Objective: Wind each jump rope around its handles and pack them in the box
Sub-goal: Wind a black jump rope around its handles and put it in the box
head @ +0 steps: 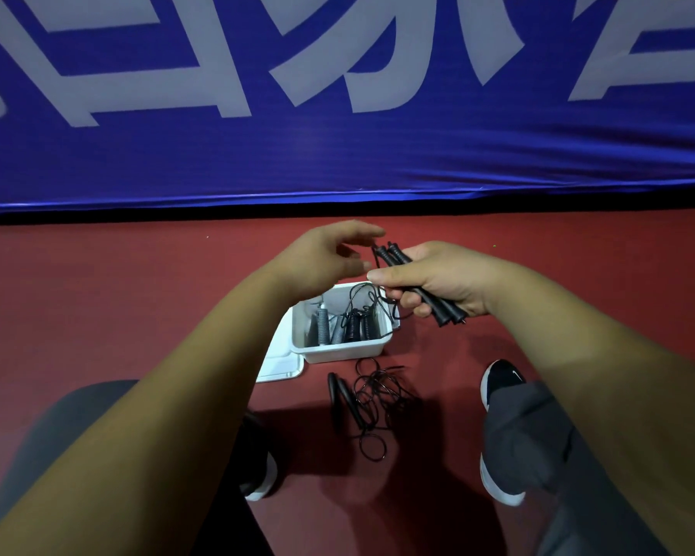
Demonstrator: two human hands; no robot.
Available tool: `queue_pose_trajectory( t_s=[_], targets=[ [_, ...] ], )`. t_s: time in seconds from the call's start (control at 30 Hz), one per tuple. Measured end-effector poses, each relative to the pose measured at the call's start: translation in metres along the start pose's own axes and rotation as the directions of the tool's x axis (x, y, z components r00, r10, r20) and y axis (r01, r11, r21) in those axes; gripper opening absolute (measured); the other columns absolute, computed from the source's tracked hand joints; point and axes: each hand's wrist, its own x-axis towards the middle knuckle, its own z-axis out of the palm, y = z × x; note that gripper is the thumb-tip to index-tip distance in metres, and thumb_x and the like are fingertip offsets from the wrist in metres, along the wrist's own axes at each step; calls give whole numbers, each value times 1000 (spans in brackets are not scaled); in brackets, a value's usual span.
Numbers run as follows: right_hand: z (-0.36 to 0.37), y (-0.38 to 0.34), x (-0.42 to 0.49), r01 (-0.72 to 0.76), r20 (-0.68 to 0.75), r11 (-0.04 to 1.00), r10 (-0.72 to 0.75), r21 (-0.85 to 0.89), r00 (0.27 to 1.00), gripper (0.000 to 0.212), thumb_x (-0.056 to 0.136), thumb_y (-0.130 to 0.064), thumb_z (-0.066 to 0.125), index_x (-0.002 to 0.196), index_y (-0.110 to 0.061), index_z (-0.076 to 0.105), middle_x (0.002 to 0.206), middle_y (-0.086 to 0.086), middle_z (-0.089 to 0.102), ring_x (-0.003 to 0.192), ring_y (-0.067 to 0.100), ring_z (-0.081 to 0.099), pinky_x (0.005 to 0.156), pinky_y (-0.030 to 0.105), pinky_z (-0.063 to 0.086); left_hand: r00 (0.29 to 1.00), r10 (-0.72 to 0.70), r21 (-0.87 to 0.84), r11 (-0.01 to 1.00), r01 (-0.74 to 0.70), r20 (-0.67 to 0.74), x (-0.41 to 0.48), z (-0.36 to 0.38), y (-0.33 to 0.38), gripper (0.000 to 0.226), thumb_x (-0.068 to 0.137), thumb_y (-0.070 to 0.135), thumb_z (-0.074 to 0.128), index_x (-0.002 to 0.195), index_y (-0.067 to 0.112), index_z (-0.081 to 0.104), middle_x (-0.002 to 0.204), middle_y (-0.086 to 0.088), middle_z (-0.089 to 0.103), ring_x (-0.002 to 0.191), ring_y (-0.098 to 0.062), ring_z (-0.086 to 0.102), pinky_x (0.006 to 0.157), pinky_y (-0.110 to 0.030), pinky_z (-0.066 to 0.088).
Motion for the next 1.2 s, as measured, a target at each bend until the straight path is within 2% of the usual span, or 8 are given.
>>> queue_pose_trajectory(
  t_s=[0.2,0.37,0.5,0.67,0.8,0.93,1.03,1.2],
  targets=[
    [3,2,1,-41,25,997,43,-70,999,19,94,-12,79,102,-7,62,75,5,57,53,9,46,41,21,37,992,124,-65,990,-126,-35,2,18,3,36,94,-5,70,123,16,74,108,7,77,101,-6,72,90,-16,53],
    [4,2,1,-87,-16,993,86,-85,996,12,95,-5,69,92,-7,57,74,6,56,52,10,44,41,22,35,981,147,70,988,-139,-123,6,25,7,22,93,-2,67,100,17,75,96,-1,77,93,-20,72,88,-30,56],
    [3,-1,1,-111,-197,955,58,-275,979,13,92,-16,66,100,-15,56,77,4,56,51,14,49,46,26,43,975,129,217,972,-88,-183,5,30,15,20,94,4,60,100,21,68,90,1,74,83,-20,67,77,-37,54],
    [5,1,5,-181,-403,775,-103,-606,909,14,95,-26,61,103,-16,57,74,6,59,59,22,57,55,34,52,951,78,265,964,4,-301,7,32,18,11,97,13,52,102,20,60,87,-4,73,75,-27,67,69,-45,55],
    [6,0,3,-148,-432,700,-248,-699,867,11,100,-28,60,96,-18,58,76,3,60,58,19,53,51,30,36,920,32,239,969,68,-390,10,27,20,9,96,18,52,97,21,60,83,-2,73,75,-25,68,71,-45,55],
    [7,-1,2,-98,-411,629,-374,-771,831,11,101,-28,57,93,-22,54,82,0,61,67,18,56,56,32,37,916,-84,97,987,131,-392,8,22,26,13,88,28,49,90,19,58,81,-4,74,77,-27,72,76,-48,60],
    [5,-1,3,-85,-399,589,-428,-804,811,7,101,-27,56,100,-21,55,86,0,61,71,21,58,59,35,41,925,-208,-149,974,168,-317,8,12,33,19,85,27,49,85,12,59,75,-4,74,75,-28,75,84,-53,63],
    [3,-3,3,-33,-405,608,-486,-794,774,7,101,-27,56,98,-20,54,86,0,62,72,22,59,61,36,44,974,-219,-637,759,135,-55,1,-7,42,11,100,10,53,92,7,61,77,-10,61,75,-31,68,91,-50,59]
  ],
)
